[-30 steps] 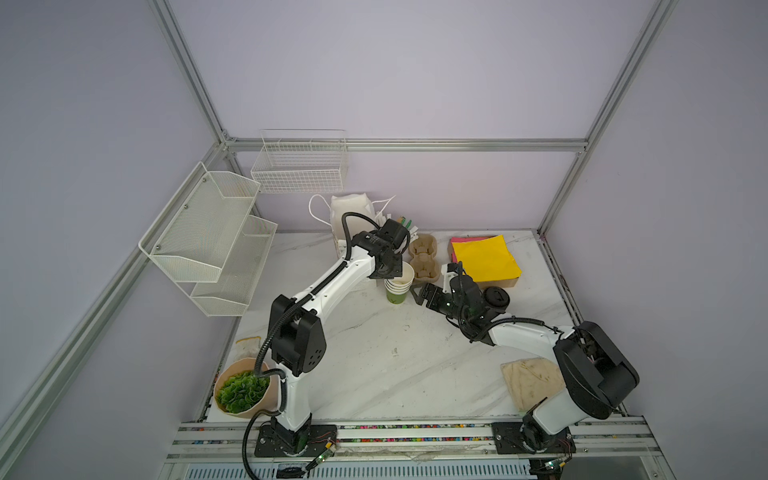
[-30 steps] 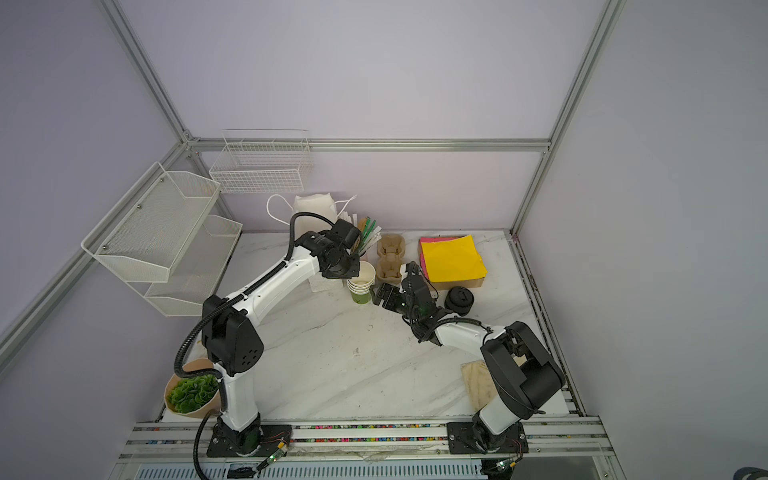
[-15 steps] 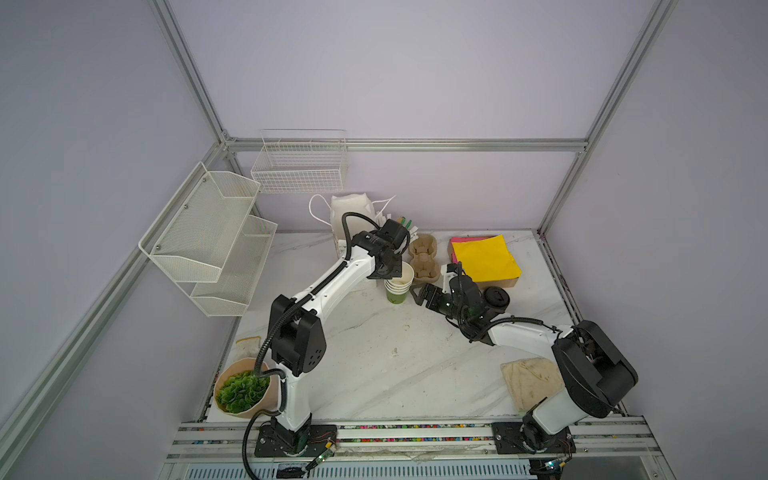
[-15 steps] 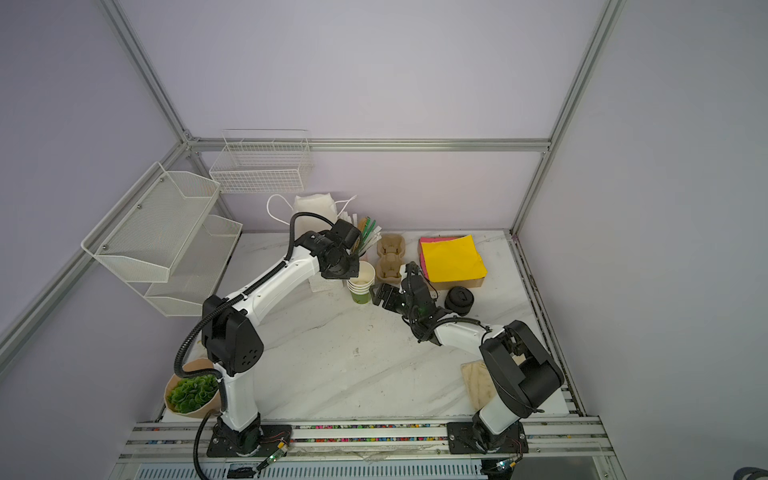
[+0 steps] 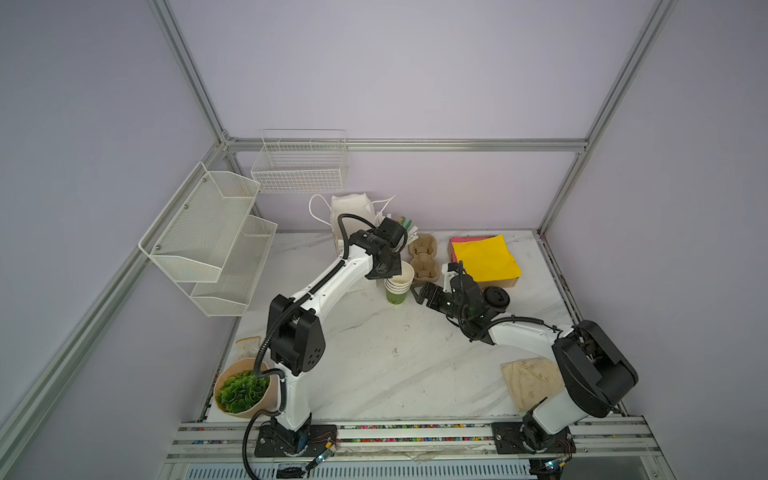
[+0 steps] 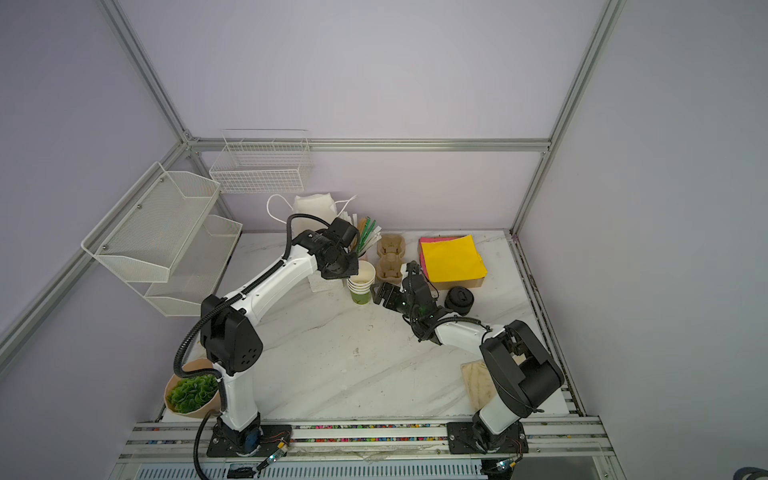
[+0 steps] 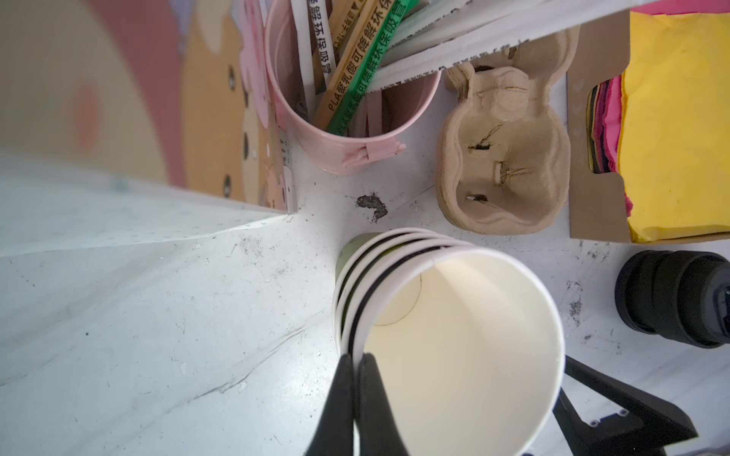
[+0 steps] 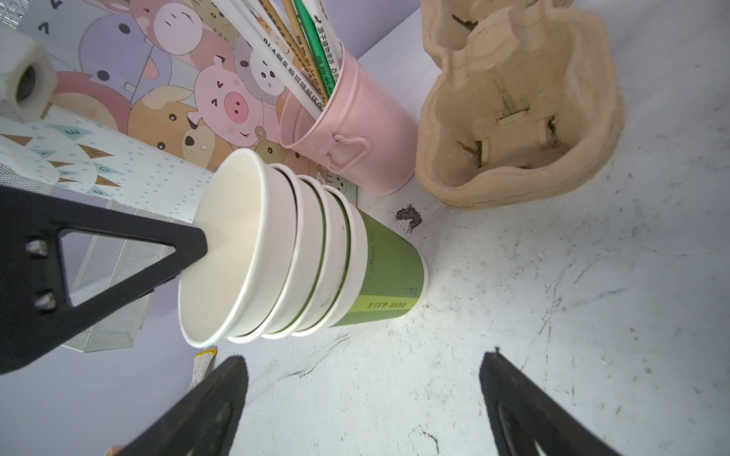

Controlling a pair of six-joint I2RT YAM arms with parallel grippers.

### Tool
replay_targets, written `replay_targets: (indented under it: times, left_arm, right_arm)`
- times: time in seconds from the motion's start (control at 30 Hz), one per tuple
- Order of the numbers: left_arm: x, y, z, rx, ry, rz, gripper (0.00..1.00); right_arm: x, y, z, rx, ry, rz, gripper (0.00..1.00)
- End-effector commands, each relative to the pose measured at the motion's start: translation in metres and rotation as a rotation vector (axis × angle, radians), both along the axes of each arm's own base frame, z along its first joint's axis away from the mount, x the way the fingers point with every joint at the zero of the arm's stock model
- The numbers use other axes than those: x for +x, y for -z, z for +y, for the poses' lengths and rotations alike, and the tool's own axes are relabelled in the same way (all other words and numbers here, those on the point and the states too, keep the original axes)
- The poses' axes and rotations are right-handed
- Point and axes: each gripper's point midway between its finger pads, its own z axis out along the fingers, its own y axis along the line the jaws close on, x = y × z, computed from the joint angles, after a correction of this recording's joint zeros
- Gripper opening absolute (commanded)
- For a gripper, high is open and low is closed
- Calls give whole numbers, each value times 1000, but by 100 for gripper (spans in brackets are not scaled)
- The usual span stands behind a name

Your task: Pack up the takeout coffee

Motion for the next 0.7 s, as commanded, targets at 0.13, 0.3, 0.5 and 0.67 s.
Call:
replay_targets:
  times: [0.13,0.3,0.5,0.67]
  left_arm:
    - [11,-71,-5,-185,-38,-139,0]
    - [11,-76,0,-207,-55,-147,0]
    - [12,-75,0,-242,-59,-147,0]
    - [17,-91,3,-252,-61,-190,0]
  right_arm:
    - [13,-16,9,37,-9,-44,95]
    - [14,-11,10,32,-9,-35,95]
    - [14,-15,9,34,-6,-42,95]
    - [14,-16,8,31,-5,-47,95]
